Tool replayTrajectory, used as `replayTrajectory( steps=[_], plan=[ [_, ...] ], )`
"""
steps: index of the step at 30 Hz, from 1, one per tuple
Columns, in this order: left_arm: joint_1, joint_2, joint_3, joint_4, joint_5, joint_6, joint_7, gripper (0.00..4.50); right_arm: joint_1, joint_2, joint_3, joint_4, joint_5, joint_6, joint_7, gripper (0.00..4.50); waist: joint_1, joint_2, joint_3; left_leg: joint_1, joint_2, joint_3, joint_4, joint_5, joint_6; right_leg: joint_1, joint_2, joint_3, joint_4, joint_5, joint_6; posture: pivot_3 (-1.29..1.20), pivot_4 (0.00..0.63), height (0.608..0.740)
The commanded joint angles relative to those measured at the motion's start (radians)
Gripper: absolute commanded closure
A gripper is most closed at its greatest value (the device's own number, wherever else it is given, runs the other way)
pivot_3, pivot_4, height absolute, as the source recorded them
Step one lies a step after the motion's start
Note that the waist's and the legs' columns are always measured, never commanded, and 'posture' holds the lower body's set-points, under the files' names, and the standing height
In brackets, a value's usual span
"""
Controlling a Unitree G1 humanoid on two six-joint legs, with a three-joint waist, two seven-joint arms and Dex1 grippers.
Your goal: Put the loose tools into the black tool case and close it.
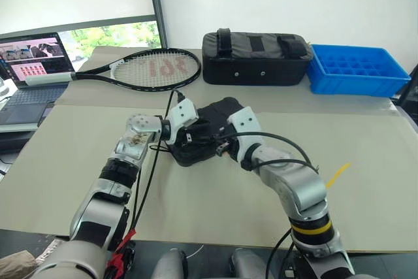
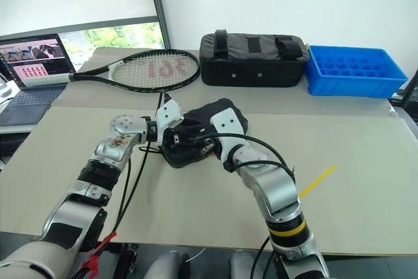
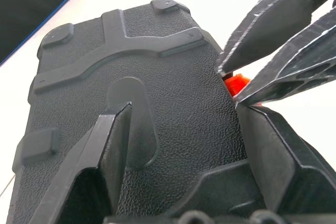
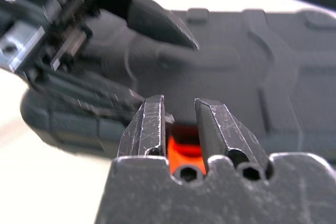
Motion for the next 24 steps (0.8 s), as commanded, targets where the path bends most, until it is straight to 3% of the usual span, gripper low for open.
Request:
replayTrajectory(
  steps=[1, 5, 10, 15, 19, 20, 24],
  plan=[
    [0.063, 0.028, -0.013, 0.012, 0.015, 0.046, -0.012, 1.14, 0.025, -0.062, -0.071, -0.095, 0.050, -0.073, 0.080, 3.34, -0.001, 0.000, 0.000, 0.000, 0.000, 0.000, 0.000, 0.000, 0.000, 0.000, 0.000, 0.000, 0.000, 0.000, 0.000, 0.00, 0.150, 0.707],
    [0.084, 0.048, 0.029, -0.053, -0.018, 0.073, 0.001, 1.14, 0.081, -0.145, -0.117, -0.103, 0.080, -0.172, 0.167, 3.34, -0.004, -0.001, 0.000, 0.001, 0.001, 0.000, 0.000, 0.000, 0.000, 0.000, 0.001, 0.000, 0.000, -0.001, 0.001, 0.00, 0.150, 0.707],
    [0.198, 0.094, 0.118, -0.267, -0.121, 0.170, 0.018, 1.14, 0.163, -0.260, -0.220, 0.019, 0.102, -0.421, 0.321, 3.34, -0.004, -0.001, 0.002, 0.001, 0.001, 0.001, -0.001, 0.000, 0.000, 0.000, 0.001, 0.000, 0.000, -0.001, 0.001, 0.00, 0.150, 0.707],
    [0.374, 0.173, 0.235, -0.485, -0.222, 0.254, 0.049, 1.14, 0.226, -0.342, -0.322, 0.193, 0.146, -0.678, 0.503, 1.90, -0.001, -0.002, 0.004, 0.001, 0.001, 0.001, -0.001, 0.000, 0.000, 0.000, 0.000, 0.001, -0.001, 0.000, 0.000, 0.00, 0.150, 0.707],
    [0.530, 0.233, 0.355, -0.605, -0.292, 0.313, 0.091, 0.08, 0.257, -0.400, -0.394, 0.351, 0.214, -0.786, 0.669, 0.54, 0.000, -0.001, 0.007, 0.002, 0.001, 0.001, -0.001, 0.000, 0.000, 0.001, -0.001, 0.001, -0.001, 0.000, -0.001, 0.00, 0.150, 0.707],
    [0.572, 0.245, 0.383, -0.624, -0.304, 0.321, 0.097, 0.00, 0.266, -0.413, -0.408, 0.394, 0.228, -0.813, 0.713, 0.17, 0.000, -0.001, 0.008, 0.002, 0.001, 0.001, -0.001, 0.000, 0.000, 0.001, -0.001, 0.001, -0.001, 0.000, -0.001, 0.00, 0.150, 0.707],
    [0.683, 0.265, 0.441, -0.646, -0.294, 0.301, 0.149, 0.00, 0.287, -0.450, -0.432, 0.535, 0.231, -0.915, 0.812, 0.03, 0.005, -0.001, 0.011, 0.002, 0.001, 0.001, -0.001, 0.000, 0.000, 0.002, -0.003, 0.001, -0.001, 0.003, -0.006, 0.00, 0.150, 0.707]
  ],
)
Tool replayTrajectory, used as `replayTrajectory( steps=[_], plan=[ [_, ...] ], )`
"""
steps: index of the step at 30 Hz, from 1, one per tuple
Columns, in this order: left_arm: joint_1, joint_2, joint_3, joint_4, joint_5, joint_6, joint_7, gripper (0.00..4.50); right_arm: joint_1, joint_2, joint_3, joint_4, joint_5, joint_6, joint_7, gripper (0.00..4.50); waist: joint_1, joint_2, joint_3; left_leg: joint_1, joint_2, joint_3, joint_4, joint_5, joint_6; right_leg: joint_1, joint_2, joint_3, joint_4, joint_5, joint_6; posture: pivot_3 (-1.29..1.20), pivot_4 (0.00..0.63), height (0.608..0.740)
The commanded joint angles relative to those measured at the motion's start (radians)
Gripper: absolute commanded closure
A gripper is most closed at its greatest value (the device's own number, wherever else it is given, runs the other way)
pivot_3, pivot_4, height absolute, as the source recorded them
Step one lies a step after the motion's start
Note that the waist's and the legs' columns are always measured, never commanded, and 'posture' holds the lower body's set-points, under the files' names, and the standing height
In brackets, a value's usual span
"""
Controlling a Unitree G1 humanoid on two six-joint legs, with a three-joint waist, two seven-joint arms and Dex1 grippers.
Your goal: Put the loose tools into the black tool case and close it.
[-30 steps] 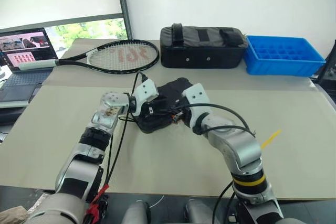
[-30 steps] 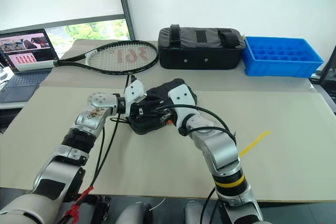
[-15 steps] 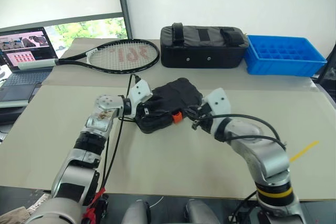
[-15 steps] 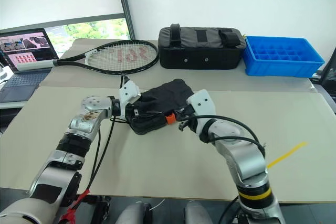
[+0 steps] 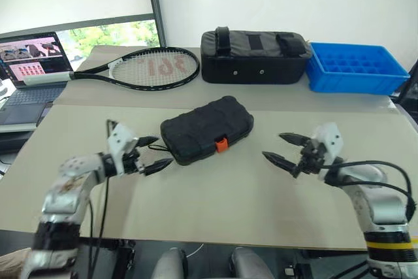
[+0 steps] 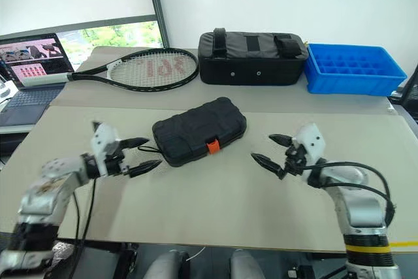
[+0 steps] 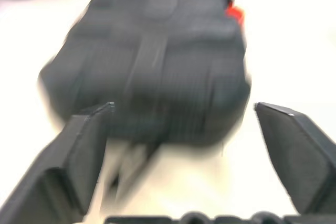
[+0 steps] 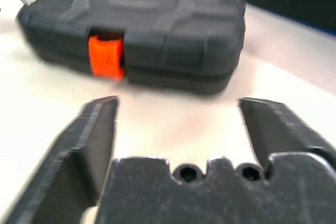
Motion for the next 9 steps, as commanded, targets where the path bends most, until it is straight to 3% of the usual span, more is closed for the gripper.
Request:
replayTrajectory(
  steps=[1, 9],
  plan=[
    [0.064, 0.020, 0.067, -0.049, -0.021, -0.017, 0.033, 0.00, 0.005, -0.029, -0.044, 0.099, 0.015, -0.118, 0.085, 0.03, 0.003, 0.000, 0.001, 0.000, 0.000, 0.000, 0.000, 0.000, 0.000, 0.001, -0.001, 0.000, 0.000, 0.000, 0.000, 0.00, 0.150, 0.707],
    [0.152, 0.033, 0.039, -0.051, 0.035, -0.076, 0.068, 0.00, 0.012, -0.034, -0.073, 0.226, 0.025, -0.249, 0.148, 0.03, 0.002, 0.001, 0.001, 0.001, 0.000, 0.001, 0.000, 0.000, 0.000, 0.001, -0.002, 0.000, 0.000, 0.000, -0.001, 0.00, 0.150, 0.707]
  ],
)
